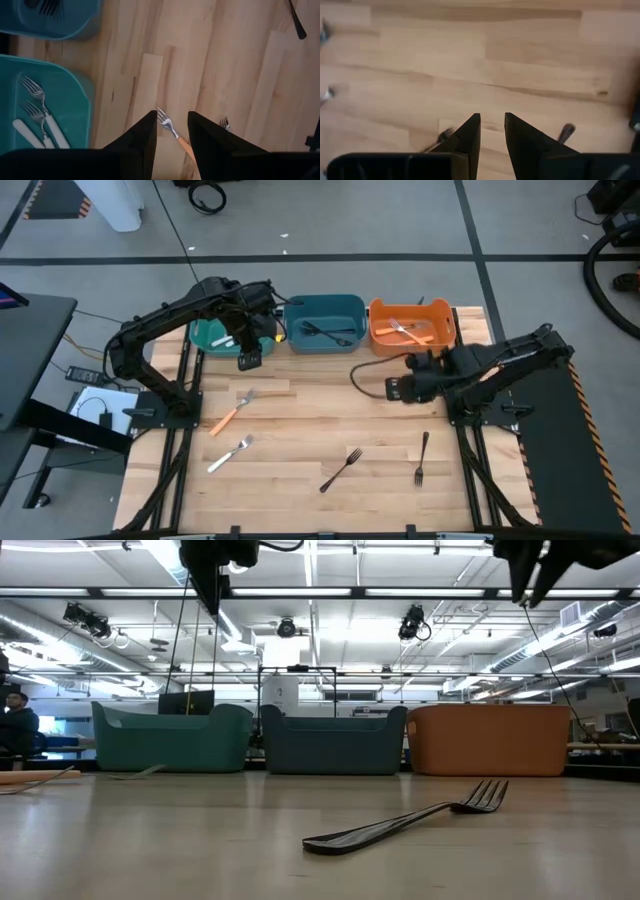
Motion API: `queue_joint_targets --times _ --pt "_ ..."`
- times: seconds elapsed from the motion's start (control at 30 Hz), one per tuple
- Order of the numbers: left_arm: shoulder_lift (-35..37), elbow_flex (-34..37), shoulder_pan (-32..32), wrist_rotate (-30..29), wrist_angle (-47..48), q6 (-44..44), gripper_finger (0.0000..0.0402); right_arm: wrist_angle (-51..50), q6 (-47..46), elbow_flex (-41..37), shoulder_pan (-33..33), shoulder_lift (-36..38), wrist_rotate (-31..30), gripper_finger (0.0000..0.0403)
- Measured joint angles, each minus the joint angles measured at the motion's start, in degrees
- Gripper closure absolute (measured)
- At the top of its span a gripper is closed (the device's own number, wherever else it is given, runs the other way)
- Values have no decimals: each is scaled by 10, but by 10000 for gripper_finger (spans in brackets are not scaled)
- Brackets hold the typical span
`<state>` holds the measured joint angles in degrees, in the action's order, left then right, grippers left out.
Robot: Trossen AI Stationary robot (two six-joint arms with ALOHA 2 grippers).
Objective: Sort silverware by color (type)
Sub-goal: Put the black fork into the blue bin
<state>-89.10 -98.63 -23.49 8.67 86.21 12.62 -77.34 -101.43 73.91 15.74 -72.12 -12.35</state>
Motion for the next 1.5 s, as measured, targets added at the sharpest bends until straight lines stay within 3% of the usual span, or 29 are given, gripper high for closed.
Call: queue_joint_targets --times 0.27,0.5,0.73,0.93,1.1,1.5 --pt "0 0 -1 0 -8 16 283 5 -210 -81 95 -6 42 307" --pt "0 0 -2 0 -11 16 283 66 -311 -129 165 -33 94 307" --pt "0 0 -2 0 -27 16 283 118 -322 -164 202 -94 94 307" --pt "0 0 -1 0 -28 15 283 136 -334 -166 225 -166 153 307" --pt "0 0 -1 0 -28 15 283 177 -353 -166 249 -210 167 307" --pt "0 0 -1 0 -33 15 283 192 -367 -166 255 -285 201 307"
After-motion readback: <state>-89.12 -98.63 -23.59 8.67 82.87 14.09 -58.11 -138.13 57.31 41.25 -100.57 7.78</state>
